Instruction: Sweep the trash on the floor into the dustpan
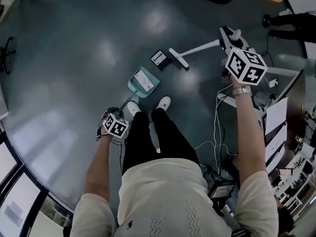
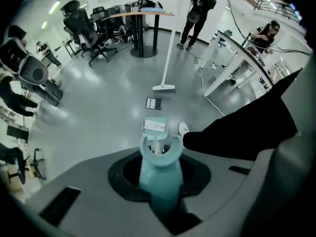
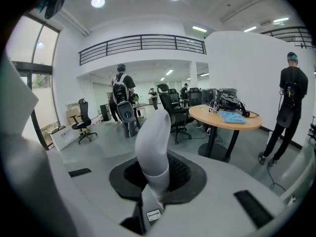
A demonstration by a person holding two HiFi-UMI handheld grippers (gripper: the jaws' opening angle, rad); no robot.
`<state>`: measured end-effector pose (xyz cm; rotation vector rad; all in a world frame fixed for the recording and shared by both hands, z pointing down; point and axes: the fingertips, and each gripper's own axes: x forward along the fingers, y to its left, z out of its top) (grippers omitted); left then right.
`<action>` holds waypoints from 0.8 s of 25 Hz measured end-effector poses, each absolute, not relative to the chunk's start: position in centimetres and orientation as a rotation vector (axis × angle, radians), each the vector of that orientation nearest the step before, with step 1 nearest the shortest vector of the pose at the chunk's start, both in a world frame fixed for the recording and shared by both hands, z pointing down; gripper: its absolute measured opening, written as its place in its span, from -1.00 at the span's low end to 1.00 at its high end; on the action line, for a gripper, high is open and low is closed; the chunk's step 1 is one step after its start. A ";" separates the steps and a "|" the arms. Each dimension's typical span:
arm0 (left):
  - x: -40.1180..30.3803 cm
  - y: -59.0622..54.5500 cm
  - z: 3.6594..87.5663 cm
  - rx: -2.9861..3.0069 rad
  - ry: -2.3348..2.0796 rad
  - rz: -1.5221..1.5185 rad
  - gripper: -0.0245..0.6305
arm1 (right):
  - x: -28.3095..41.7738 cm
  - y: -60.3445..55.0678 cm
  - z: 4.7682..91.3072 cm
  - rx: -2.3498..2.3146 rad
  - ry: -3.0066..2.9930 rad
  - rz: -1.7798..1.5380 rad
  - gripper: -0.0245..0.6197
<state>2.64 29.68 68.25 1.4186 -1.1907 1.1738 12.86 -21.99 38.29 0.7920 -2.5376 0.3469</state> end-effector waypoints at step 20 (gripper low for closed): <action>10.4 26.4 71.1 1.185 -1.321 1.138 -0.65 | 14.3 -7.1 50.6 0.267 -2.553 0.065 -0.72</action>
